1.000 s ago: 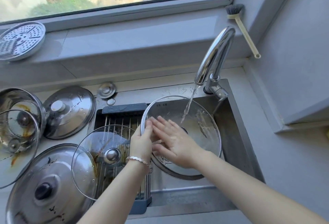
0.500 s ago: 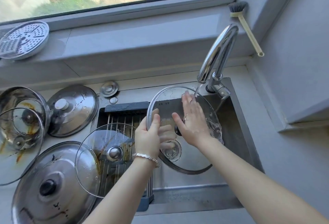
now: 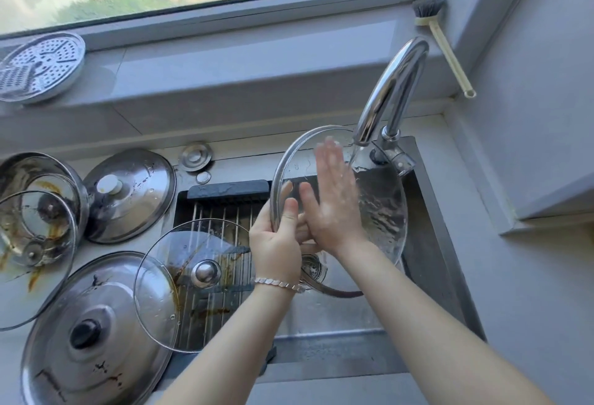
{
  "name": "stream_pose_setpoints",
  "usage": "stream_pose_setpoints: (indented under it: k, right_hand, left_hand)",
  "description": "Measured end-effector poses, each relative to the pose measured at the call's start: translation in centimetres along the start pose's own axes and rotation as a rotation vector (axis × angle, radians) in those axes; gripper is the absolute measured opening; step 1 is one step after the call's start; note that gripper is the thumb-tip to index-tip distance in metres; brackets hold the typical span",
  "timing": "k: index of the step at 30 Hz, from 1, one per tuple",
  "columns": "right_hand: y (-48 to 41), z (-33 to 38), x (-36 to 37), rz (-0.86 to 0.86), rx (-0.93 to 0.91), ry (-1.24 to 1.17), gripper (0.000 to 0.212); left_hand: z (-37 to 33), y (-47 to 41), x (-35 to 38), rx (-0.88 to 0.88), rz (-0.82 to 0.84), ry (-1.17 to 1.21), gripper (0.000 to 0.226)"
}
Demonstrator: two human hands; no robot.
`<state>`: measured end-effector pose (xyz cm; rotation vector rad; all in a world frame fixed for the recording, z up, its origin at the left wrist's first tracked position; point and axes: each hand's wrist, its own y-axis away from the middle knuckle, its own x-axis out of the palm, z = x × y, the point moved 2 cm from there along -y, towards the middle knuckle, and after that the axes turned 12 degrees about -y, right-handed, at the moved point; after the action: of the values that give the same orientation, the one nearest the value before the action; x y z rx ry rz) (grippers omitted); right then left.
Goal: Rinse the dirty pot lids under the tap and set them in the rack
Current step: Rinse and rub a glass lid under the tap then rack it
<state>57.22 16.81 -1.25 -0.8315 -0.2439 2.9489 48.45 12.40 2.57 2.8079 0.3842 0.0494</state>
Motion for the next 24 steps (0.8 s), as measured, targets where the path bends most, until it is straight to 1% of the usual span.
stream_pose_setpoints:
  k: [3, 5, 6, 9, 11, 13, 15, 16, 17, 18, 19, 20, 21, 22, 23, 24]
  right_hand:
    - [-0.6, 1.3, 0.2, 0.211, -0.164, 0.121, 0.061]
    - [0.6, 1.8, 0.7, 0.355, -0.328, 0.127, 0.055]
    - [1.3, 1.9, 0.9, 0.407, -0.381, 0.103, 0.053]
    - [2.2, 1.4, 0.5, 0.477, -0.479, 0.083, 0.053]
    - [3.5, 0.2, -0.2, 0.577, -0.564, 0.13, 0.05]
    - [5.6, -2.1, -1.0, 0.667, -0.536, 0.132, 0.05]
    - [7.1, -4.5, -2.4, 0.652, -0.42, 0.091, 0.047]
    - [7.5, -5.4, -3.1, 0.599, -0.371, 0.062, 0.044]
    - [7.6, -6.1, -3.6, 0.515, -0.326, 0.027, 0.039]
    - [7.4, -6.6, -4.0, 0.387, -0.273, -0.019, 0.033]
    - [7.3, -7.0, -4.3, 0.226, -0.171, -0.078, 0.027]
    - [7.1, -7.6, -4.4, 0.064, 0.002, -0.147, 0.023]
    - [6.8, -8.2, -4.4, -0.076, 0.226, -0.223, 0.02]
    - [6.6, -8.9, -4.4, -0.155, 0.47, -0.301, 0.022]
    - [6.4, -9.4, -4.2, -0.154, 0.704, -0.427, 0.027]
    - [6.3, -10.0, -4.0, -0.124, 0.906, -0.628, 0.03]
  left_hand:
    - [0.2, -0.8, -0.6, -0.014, -0.066, 0.035, 0.019]
    - [0.1, -1.6, -1.1, 0.039, -0.098, 0.035, 0.019]
    - [0.1, -2.0, -1.3, 0.064, -0.107, 0.039, 0.019]
    - [0.1, -2.6, -1.8, 0.089, -0.074, 0.037, 0.018]
    - [-0.1, -3.0, -2.4, 0.077, -0.031, 0.046, 0.017]
    - [-1.0, -3.6, -3.1, 0.106, -0.048, 0.024, 0.017]
    - [-1.7, -3.9, -3.5, 0.156, -0.102, -0.012, 0.017]
    - [-1.9, -3.9, -3.5, 0.172, -0.112, -0.031, 0.017]
    - [-1.9, -3.8, -3.4, 0.178, -0.103, -0.059, 0.017]
    - [-1.7, -3.6, -3.1, 0.168, -0.079, -0.096, 0.017]
    - [-1.4, -3.3, -2.9, 0.146, -0.06, -0.129, 0.017]
    - [-0.9, -3.1, -2.7, 0.118, -0.048, -0.15, 0.016]
    - [-0.4, -2.9, -2.4, 0.09, -0.041, -0.165, 0.015]
    - [0.1, -2.7, -2.2, 0.057, -0.03, -0.179, 0.014]
    - [0.7, -2.5, -2.1, 0.013, -0.018, -0.182, 0.013]
    - [1.4, -2.3, -2.2, -0.041, -0.002, -0.173, 0.013]
